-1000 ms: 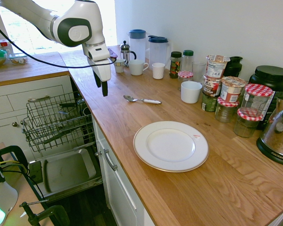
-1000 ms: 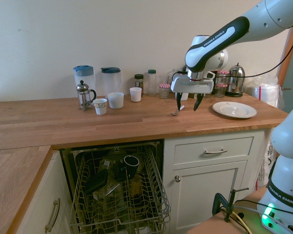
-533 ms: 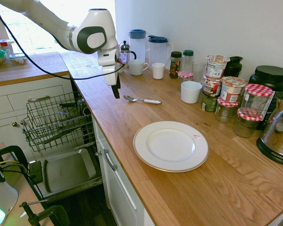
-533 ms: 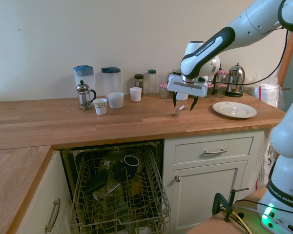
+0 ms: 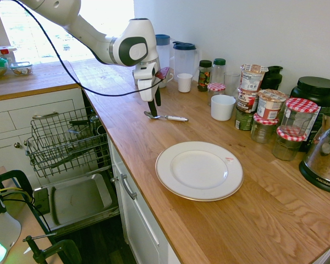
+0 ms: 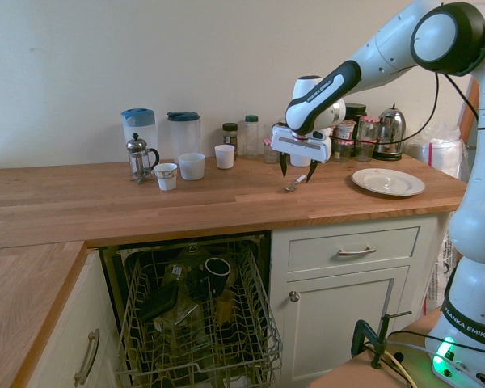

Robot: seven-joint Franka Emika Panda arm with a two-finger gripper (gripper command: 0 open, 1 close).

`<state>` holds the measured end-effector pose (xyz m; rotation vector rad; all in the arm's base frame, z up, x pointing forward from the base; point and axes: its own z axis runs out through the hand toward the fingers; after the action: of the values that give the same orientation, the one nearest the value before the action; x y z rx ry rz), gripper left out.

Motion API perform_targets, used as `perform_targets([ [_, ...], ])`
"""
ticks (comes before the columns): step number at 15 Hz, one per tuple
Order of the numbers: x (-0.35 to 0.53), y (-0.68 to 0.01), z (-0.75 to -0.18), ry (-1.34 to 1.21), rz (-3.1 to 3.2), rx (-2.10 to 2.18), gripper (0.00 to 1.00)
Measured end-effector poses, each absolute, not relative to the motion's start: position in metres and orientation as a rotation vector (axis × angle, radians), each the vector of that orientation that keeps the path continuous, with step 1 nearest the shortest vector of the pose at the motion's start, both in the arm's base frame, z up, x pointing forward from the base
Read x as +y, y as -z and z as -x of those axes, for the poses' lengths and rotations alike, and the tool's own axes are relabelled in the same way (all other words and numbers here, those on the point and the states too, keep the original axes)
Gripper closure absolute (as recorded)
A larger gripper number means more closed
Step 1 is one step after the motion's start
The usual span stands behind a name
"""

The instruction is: Put the spoon in the dishwasher

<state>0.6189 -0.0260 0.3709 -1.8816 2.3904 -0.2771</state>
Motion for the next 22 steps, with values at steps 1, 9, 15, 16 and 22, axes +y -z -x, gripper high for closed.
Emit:
perform_targets([
  [1,-0.029,-0.372,-0.626,0.272,1.880,2.410,0.00],
  [9,-0.035,-0.344,-0.646,0.209,1.893,2.474,0.00],
  [15,-0.032,-0.339,-0.654,0.195,1.910,2.483,1.00],
  [16,-0.032,-0.337,-0.656,0.194,1.911,2.484,1.00],
  [22,-0.036,-0.336,-0.658,0.183,1.904,2.485,1.00],
])
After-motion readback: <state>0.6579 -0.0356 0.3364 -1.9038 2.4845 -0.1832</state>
